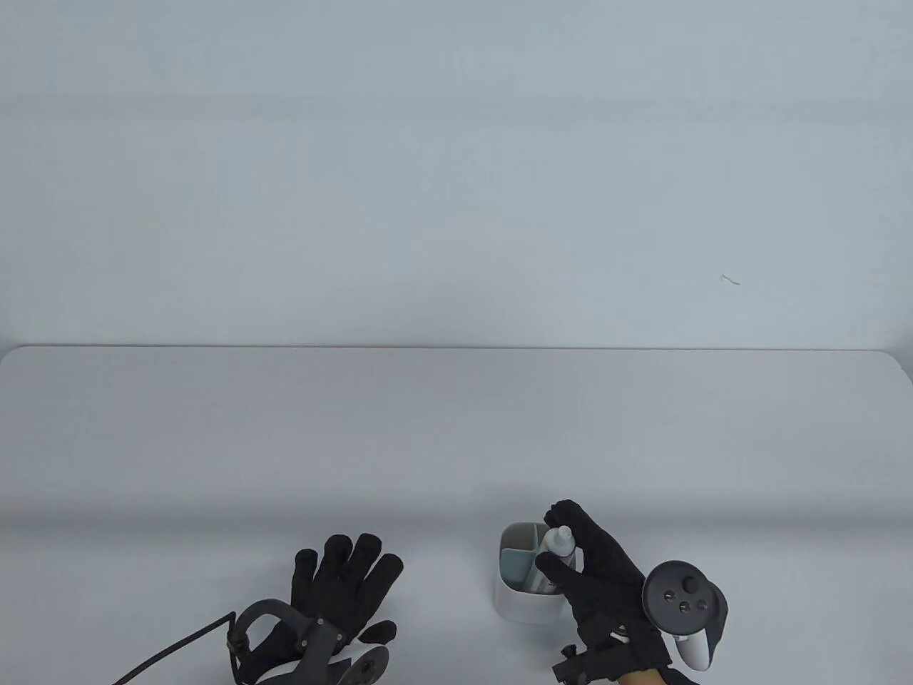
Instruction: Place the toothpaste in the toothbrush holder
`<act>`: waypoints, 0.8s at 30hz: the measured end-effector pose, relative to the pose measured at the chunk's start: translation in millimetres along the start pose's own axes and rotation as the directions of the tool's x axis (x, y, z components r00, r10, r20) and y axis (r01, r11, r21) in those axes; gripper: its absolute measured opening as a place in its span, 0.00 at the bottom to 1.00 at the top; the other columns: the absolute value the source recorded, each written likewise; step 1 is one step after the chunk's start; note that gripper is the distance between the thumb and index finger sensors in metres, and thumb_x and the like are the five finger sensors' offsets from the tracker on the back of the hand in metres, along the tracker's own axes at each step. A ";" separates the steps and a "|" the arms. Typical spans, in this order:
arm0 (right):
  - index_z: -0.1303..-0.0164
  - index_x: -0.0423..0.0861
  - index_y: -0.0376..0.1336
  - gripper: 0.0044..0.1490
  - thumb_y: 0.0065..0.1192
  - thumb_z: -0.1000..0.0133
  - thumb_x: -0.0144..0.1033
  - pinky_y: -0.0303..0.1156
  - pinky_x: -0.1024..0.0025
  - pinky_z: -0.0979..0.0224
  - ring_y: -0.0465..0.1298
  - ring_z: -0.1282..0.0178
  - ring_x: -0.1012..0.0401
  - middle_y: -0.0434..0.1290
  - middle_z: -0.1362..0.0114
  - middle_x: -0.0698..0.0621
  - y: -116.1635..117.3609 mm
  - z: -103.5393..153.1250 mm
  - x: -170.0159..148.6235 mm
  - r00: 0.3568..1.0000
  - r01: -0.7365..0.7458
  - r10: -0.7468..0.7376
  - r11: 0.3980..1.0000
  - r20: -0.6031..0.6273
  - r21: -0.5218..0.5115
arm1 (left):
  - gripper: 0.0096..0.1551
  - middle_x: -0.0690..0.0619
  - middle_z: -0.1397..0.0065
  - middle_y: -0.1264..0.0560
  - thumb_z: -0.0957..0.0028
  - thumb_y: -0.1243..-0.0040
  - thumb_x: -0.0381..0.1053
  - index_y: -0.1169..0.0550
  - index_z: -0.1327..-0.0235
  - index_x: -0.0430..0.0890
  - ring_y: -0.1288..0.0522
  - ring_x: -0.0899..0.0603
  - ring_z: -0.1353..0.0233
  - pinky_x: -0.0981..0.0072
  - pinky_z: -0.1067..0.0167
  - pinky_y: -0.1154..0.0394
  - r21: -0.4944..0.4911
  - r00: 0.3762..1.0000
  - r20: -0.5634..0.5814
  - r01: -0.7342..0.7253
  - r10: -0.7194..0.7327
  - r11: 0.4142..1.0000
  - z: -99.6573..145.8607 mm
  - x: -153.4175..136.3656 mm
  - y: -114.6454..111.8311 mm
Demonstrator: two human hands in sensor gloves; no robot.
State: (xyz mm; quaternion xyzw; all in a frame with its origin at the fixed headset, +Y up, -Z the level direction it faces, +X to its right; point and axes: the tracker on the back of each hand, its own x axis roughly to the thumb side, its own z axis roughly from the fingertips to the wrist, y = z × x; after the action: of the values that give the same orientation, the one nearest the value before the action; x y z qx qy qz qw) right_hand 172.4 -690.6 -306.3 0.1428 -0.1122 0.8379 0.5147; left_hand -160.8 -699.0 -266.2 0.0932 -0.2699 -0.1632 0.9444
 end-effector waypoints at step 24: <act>0.19 0.51 0.53 0.43 0.62 0.41 0.56 0.50 0.32 0.23 0.65 0.16 0.40 0.63 0.14 0.47 -58.9 22.7 21.2 0.997 -0.067 0.075 0.969 0.025 -0.239 | 0.47 0.36 0.12 0.43 0.41 0.59 0.67 0.53 0.17 0.44 0.36 0.24 0.19 0.25 0.32 0.37 0.053 1.000 -0.025 -0.006 0.007 0.999 3.2 -4.0 2.0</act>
State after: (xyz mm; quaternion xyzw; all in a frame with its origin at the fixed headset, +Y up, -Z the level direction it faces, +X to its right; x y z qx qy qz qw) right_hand 218.8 -654.3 -275.2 0.0903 -0.2255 0.8338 0.4956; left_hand -165.3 -696.0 -265.0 0.1192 -0.2623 -0.1518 0.9455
